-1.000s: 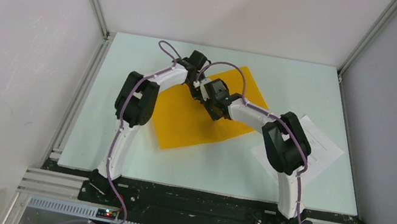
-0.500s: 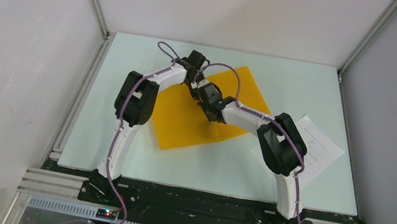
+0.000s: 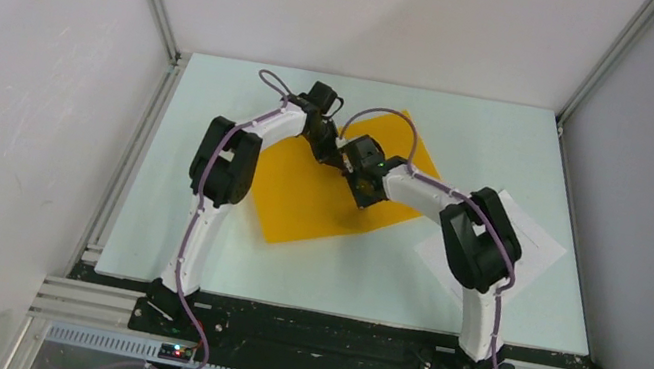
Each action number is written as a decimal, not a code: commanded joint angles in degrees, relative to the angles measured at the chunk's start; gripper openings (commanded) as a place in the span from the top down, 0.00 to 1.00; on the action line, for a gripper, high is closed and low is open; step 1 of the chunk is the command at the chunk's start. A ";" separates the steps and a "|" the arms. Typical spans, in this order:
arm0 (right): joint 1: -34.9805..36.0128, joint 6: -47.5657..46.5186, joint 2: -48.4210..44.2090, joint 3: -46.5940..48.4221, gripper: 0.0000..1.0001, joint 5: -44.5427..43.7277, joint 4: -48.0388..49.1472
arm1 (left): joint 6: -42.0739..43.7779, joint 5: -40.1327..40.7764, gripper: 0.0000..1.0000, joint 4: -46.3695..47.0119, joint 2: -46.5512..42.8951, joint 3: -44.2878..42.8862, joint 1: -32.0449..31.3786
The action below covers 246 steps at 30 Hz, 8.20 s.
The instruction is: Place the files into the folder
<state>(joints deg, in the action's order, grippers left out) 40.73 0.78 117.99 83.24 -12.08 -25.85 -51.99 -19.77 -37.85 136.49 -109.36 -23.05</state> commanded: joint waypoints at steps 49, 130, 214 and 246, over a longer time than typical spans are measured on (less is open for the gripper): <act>-1.42 -15.51 3.06 7.91 1.00 4.13 1.76 | -3.96 3.21 1.00 -1.59 1.85 1.04 -1.78; -2.30 -15.89 2.53 7.37 0.92 11.34 -0.62 | -3.74 2.32 1.00 -1.56 2.24 0.66 -1.57; -9.07 -36.37 -0.46 24.89 0.89 -6.29 4.37 | 2.91 5.51 1.00 -9.66 2.06 -1.44 -5.76; -8.03 -33.82 -7.93 3.46 0.59 40.16 9.70 | 40.64 -2.05 0.39 0.48 -34.85 22.02 10.54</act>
<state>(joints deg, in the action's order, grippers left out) 30.35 -36.34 107.13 83.07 28.67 -23.88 -14.79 -24.49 -36.47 104.68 -94.83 -15.27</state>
